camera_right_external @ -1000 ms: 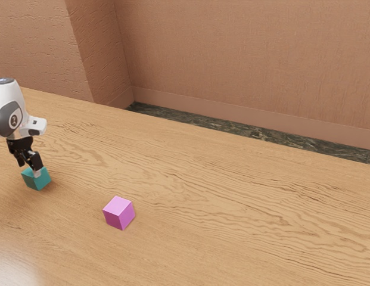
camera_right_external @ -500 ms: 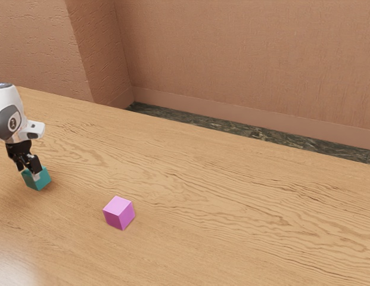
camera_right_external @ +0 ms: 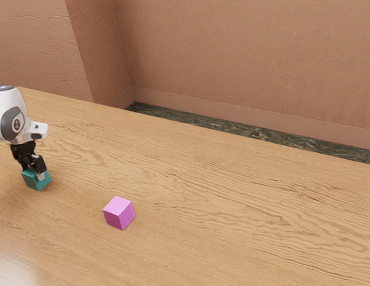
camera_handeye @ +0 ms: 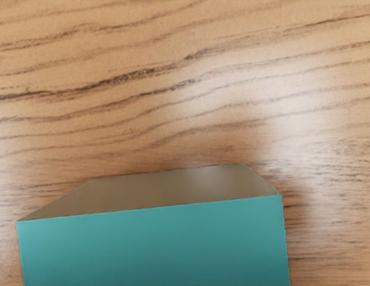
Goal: Pick up the blue block with one arm, and put the blue block on the pink block with one arm
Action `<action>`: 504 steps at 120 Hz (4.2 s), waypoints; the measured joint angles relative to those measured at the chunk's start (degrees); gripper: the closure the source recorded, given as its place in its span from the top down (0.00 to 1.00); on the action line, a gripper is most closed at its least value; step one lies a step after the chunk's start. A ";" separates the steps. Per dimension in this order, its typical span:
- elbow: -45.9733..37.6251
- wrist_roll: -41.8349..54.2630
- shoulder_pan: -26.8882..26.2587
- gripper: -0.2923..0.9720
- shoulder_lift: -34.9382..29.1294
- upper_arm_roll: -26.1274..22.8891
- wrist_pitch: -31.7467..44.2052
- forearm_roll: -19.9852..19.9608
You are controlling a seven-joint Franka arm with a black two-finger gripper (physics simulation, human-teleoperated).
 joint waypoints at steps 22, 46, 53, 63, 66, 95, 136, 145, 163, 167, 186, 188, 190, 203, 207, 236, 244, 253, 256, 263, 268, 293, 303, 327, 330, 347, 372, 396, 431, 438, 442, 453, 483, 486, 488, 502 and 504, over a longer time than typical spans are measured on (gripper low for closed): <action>0.22 0.02 0.23 0.71 0.33 -0.09 0.25 -0.04; 0.23 0.01 0.59 0.57 0.34 -0.09 0.38 -0.03; 0.22 -0.04 0.84 0.55 0.30 -0.09 0.43 -0.16; 0.17 -0.17 1.09 0.52 0.19 -0.14 0.49 -0.34; 0.16 -0.22 1.15 0.52 0.12 -0.27 0.51 -0.36; -0.28 -0.88 3.11 0.47 -1.18 -2.88 0.52 -0.28; -8.95 -5.31 3.87 0.40 -15.32 -12.44 -3.68 -2.46; -10.78 -6.53 3.83 0.39 -16.68 -15.16 -4.11 -3.48; -14.91 -8.87 3.27 0.39 -19.30 -20.48 -2.92 -5.80; -15.65 -9.41 3.04 0.39 -19.95 -21.17 -2.72 -6.25; -18.04 -11.96 2.21 0.39 -21.98 -23.21 -1.99 -8.08; -18.15 -12.23 2.01 0.39 -22.03 -23.27 -1.93 -8.19; -18.22 -12.51 1.80 0.39 -22.07 -23.31 -1.89 -8.29; -19.11 -14.30 0.15 0.38 -22.64 -23.49 -1.65 -8.66; -19.51 -14.85 -0.04 0.38 -23.18 -23.83 -1.61 -8.71; -21.16 -18.49 -0.19 0.38 -24.40 -25.65 -1.28 -9.10; -22.36 -19.39 0.02 0.37 -25.97 -26.18 -1.20 -9.80; -23.80 -20.32 0.73 0.37 -27.41 -27.45 -1.14 -10.66; -24.14 -20.63 1.19 0.37 -27.62 -28.15 -1.13 -10.91; -24.63 -21.32 1.01 0.36 -27.81 -28.60 -1.10 -11.35; -24.97 -21.79 0.19 0.36 -27.89 -28.24 -1.07 -11.72; -25.60 -23.83 -0.44 0.36 -28.30 -30.02 -1.03 -12.68; -25.87 -24.49 -1.25 0.36 -28.53 -30.23 -1.05 -12.78; -27.77 -25.93 -1.74 0.36 -30.43 -31.50 -1.09 -13.03; -27.96 -26.09 -1.67 0.36 -30.63 -31.55 -1.09 -13.07; -29.49 -26.89 -0.16 0.36 -32.42 -31.54 -1.15 -13.21; -30.27 -27.81 -0.40 0.36 -33.32 -31.75 -1.13 -13.30; -30.24 -28.49 -0.24 0.36 -33.24 -31.72 -1.10 -13.32; -29.48 -29.18 -0.65 0.36 -32.06 -31.67 -0.95 -13.18; -29.37 -29.29 -0.63 0.36 -31.87 -31.67 -0.90 -13.10; -29.35 -29.35 -0.62 0.36 -31.78 -31.67 -0.88 -13.05; -29.27 -29.49 -0.63 0.36 -31.73 -31.66 -0.83 -12.95; -28.96 -29.10 -0.72 0.55 -31.76 -31.81 -0.88 -13.62; -28.96 -28.90 -0.70 0.57 -31.76 -31.85 -0.89 -13.85; -28.96 -28.76 -0.68 0.59 -31.76 -31.89 -0.89 -13.98; -28.88 -27.91 -0.73 0.67 -31.83 -32.05 -0.88 -14.54; -28.88 -27.80 -0.74 0.67 -31.86 -32.06 -0.88 -14.59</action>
